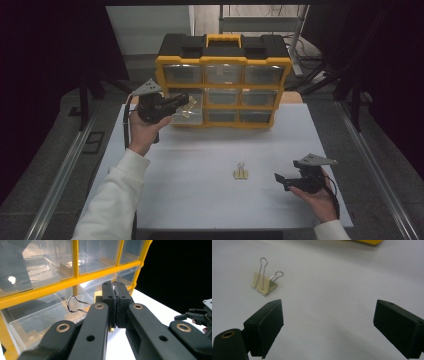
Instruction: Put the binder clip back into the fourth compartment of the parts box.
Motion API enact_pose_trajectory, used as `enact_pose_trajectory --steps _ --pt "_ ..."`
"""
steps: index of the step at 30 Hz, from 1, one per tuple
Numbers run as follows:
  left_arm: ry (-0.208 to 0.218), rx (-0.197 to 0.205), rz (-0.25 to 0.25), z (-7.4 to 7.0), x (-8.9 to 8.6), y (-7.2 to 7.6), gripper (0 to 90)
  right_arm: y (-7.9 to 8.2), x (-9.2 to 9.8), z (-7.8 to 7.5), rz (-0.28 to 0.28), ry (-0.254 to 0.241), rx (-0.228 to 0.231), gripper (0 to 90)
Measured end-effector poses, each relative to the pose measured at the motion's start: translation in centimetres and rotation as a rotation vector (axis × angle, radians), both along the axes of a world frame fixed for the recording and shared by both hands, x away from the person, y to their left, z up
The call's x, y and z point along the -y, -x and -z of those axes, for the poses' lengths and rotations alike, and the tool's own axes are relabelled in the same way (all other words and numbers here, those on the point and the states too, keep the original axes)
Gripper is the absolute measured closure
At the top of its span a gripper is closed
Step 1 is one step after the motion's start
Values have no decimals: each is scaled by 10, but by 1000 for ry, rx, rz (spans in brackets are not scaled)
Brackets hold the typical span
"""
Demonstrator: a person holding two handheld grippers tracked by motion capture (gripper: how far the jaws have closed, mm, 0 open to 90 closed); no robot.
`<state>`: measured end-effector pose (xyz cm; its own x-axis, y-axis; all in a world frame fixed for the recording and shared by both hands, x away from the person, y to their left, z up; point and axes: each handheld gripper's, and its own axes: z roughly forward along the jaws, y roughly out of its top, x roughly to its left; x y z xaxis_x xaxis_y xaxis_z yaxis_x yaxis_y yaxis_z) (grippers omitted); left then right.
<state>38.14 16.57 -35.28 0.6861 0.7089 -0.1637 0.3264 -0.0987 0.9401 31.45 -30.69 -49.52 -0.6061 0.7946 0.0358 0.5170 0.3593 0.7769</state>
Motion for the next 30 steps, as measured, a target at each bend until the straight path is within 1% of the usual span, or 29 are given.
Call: enact_pose_trajectory --steps 12,16,19,30 --pt "-22 -15 -42 0 2 -14 885 0 0 0 0 0 0 97" --pt "-36 -17 -57 -1 3 -18 886 0 0 0 1 -2 -1 97" --pt "-54 -19 -72 0 4 -22 886 0 0 0 1 -1 0 97" --pt "-69 -46 -132 4 5 -39 885 0 0 0 0 -2 -2 97"
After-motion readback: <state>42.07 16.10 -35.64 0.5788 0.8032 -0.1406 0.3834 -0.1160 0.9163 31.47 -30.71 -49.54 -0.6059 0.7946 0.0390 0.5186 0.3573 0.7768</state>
